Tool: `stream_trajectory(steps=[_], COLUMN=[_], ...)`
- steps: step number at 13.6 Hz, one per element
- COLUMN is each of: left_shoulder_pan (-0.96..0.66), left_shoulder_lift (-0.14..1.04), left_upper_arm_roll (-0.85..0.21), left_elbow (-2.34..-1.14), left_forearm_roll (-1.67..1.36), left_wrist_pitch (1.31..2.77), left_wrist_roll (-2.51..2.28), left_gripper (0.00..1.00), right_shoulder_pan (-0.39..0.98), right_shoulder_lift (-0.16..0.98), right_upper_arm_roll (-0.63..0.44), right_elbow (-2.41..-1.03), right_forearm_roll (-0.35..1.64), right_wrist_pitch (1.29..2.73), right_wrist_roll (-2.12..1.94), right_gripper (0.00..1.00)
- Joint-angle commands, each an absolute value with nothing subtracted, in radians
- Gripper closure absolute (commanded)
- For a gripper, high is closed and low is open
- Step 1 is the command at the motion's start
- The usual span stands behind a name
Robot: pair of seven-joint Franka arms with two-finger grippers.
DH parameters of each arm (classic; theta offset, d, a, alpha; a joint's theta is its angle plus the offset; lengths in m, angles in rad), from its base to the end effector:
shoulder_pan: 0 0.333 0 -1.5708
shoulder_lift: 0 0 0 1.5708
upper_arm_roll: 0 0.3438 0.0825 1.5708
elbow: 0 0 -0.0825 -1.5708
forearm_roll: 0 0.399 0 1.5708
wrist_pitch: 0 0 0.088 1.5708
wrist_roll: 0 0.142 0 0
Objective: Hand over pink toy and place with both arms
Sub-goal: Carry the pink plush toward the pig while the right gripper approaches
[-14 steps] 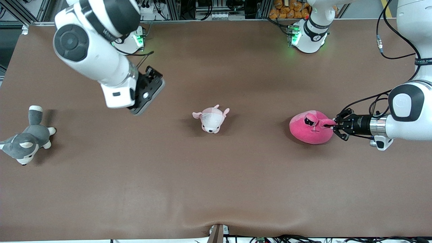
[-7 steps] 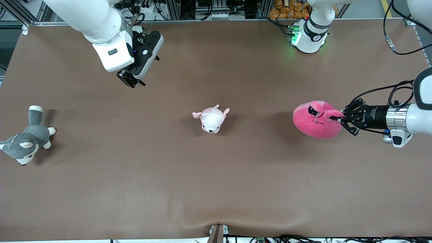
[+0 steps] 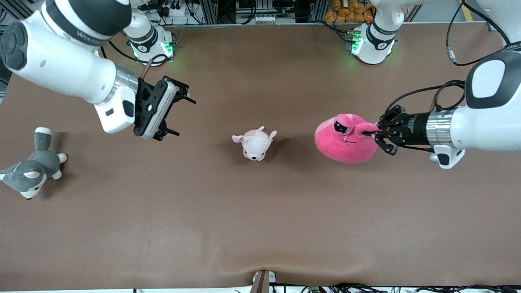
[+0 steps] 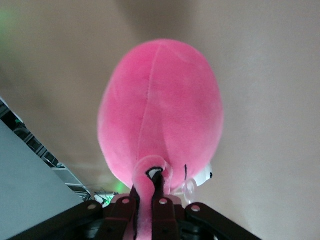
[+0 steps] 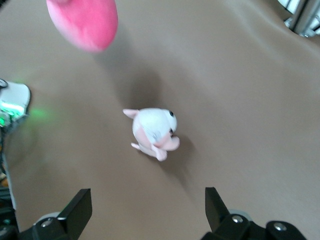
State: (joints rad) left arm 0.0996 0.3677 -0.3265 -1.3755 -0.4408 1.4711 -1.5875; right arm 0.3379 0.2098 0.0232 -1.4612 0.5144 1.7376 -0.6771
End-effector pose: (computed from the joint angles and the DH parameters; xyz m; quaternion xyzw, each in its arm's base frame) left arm 0.6310 -0.1772 0.5086 0.7360 0.6066 -0.2914 0.0742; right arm 0.5928 0.2882 0.5749 -0.8557 -0.4495 -0.0718 0.2462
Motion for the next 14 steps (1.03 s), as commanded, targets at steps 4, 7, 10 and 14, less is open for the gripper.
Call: stream_trajectory(steps=[4,7,10,14], left_shoulder_pan=[-0.034,-0.076,-0.133,-0.166], left_shoulder_lift=[0.376,0.391,0.396,0.396], left_upper_arm_roll=[-0.354,-0.362,-0.347,-0.351], left_elbow=[-1.338,-1.338,-1.339,-1.342], left_forearm_roll=[-0.443,-0.445,-0.439,-0.440], left_wrist_pitch=[1.588,1.669,1.712,1.755], left_wrist_roll=[-1.857,-1.969,-2.034,-2.091], left_gripper=[1.00,1.00,1.00,1.00], right_shoulder_pan=[0.434,0.515,0.538,0.575], right_shoulder_lift=[0.198,0.209,0.216,0.253], right_upper_arm_roll=[0.038,0.037,0.037,0.038], right_elbow=[-1.462,-1.482,-1.555,-1.577], right_forearm_roll=[0.604,0.600,0.600,0.603], right_wrist_pitch=[1.787,1.862,1.953,2.054], right_wrist_roll=[-0.676,-0.678,-0.760,-0.795], right_gripper=[0.00,0.00,0.00,0.00])
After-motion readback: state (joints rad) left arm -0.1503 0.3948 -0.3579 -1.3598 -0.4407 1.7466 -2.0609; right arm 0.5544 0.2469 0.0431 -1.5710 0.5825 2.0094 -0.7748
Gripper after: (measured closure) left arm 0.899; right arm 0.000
